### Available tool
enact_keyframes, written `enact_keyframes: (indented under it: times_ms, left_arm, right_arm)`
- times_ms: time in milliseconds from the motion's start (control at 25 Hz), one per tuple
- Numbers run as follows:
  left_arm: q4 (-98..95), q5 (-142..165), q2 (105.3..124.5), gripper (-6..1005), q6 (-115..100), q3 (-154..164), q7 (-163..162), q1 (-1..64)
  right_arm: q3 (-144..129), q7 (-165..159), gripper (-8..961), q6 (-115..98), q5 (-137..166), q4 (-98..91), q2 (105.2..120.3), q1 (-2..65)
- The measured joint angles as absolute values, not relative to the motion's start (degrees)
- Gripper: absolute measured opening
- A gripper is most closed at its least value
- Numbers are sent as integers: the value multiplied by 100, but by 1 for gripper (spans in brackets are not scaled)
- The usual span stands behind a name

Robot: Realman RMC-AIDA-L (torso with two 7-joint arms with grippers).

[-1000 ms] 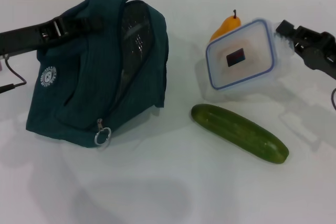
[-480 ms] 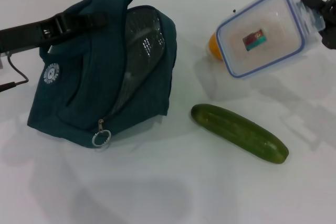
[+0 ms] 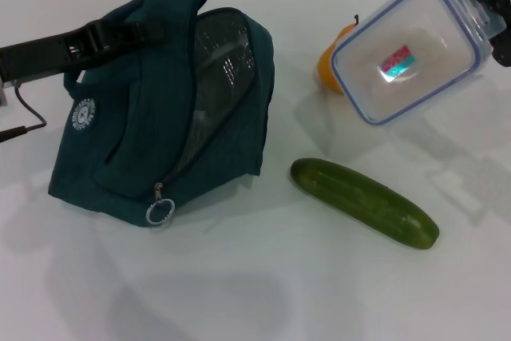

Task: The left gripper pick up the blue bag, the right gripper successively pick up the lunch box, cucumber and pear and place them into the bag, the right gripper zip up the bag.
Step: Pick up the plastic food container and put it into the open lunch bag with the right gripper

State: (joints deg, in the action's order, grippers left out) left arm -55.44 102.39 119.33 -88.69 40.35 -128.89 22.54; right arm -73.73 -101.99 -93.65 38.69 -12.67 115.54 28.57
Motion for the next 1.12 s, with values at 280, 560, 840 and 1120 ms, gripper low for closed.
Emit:
enact_keyframes:
  times_ms: [280,560,840,1120]
  left_arm:
    - [-5538,10239,11932,47,-8866,4042,-12885,2258]
    - [-5537,10239,11928,47,-8853,4043,-12885,2262]
    - [-5537,10239,11921,47,-8829,4043,-12881,2268]
    - [-5530,10265,11918,47,-8823,4043,-12876,2333]
  right_arm:
    - [-7372,-10268,84,-9317,3766,-1069,11550,2875]
    - [-7365,-10290,73,-9236,3636,-914,11536,2829]
    - [-7267,-10351,68,-9066,3618,-847,11530,2699]
    - [-7216,-10450,67,-9058,3618,-833,11532,2690]
